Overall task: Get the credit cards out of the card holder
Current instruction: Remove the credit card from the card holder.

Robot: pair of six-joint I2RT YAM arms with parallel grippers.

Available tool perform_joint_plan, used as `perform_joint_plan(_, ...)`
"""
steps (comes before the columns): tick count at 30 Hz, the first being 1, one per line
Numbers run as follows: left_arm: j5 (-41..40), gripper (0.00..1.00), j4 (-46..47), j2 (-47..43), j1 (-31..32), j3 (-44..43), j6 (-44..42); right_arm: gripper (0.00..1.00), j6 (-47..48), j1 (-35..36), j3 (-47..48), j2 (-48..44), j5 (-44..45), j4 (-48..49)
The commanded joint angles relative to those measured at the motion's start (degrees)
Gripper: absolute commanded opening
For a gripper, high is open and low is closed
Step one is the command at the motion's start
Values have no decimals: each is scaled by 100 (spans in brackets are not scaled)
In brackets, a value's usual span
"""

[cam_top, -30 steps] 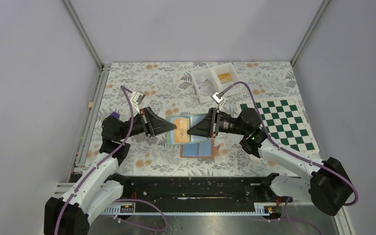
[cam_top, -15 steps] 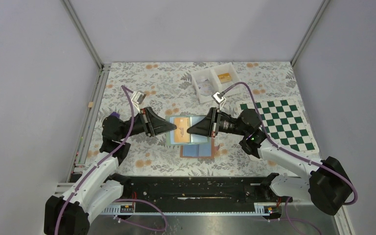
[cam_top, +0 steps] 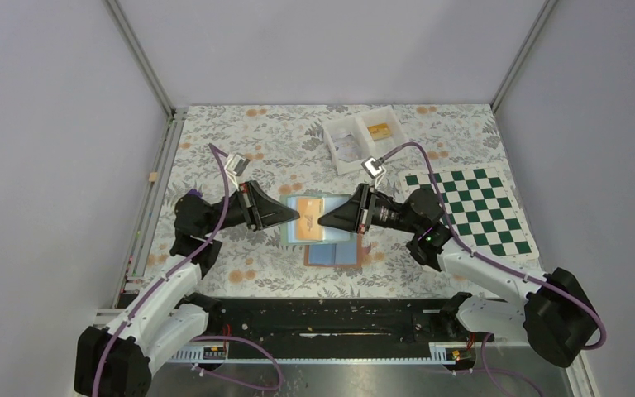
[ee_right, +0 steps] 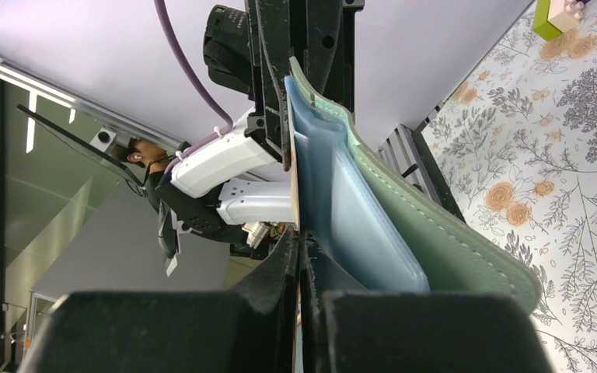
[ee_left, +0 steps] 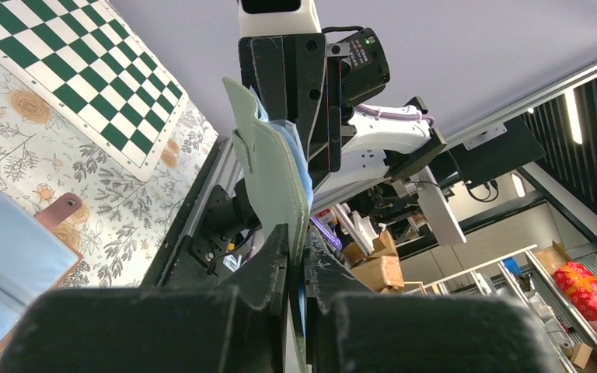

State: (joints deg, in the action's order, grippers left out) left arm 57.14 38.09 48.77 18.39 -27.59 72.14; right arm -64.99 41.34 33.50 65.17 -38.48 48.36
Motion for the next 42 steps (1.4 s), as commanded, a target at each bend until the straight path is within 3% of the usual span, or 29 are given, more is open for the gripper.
perform_joint_plan(1, 118, 0, 542, -18, 9, -78, 79, 0, 55, -60, -53, -310, 12, 78)
perform_joint_plan(27, 184, 0, 577, 201, -169, -200, 118, 0, 301, -775, -113, -1192, -358, -1019)
perform_joint_plan(30, 113, 0, -85, 47, -353, -240, -313, 0, 505, -1104, -103, -1641, -424, -1635)
perform_joint_plan(34, -447, 0, -2367, -147, -435, -654, -2126, 0, 1012, -1530, 156, -2080, -205, -2659)
perform_joint_plan(36, -671, 0, -2836, -157, -434, -728, -2594, 0, 1163, -1596, 360, -2023, 41, -2943)
perform_joint_plan(39, -970, 0, -3304, -216, -434, -714, -3163, 0, 1378, -1603, 520, -1796, 1019, -3102)
perform_joint_plan(42, -1593, 0, -4068, -349, -427, -743, -3896, 0, 1579, -1603, 481, -1384, 2651, -2906)
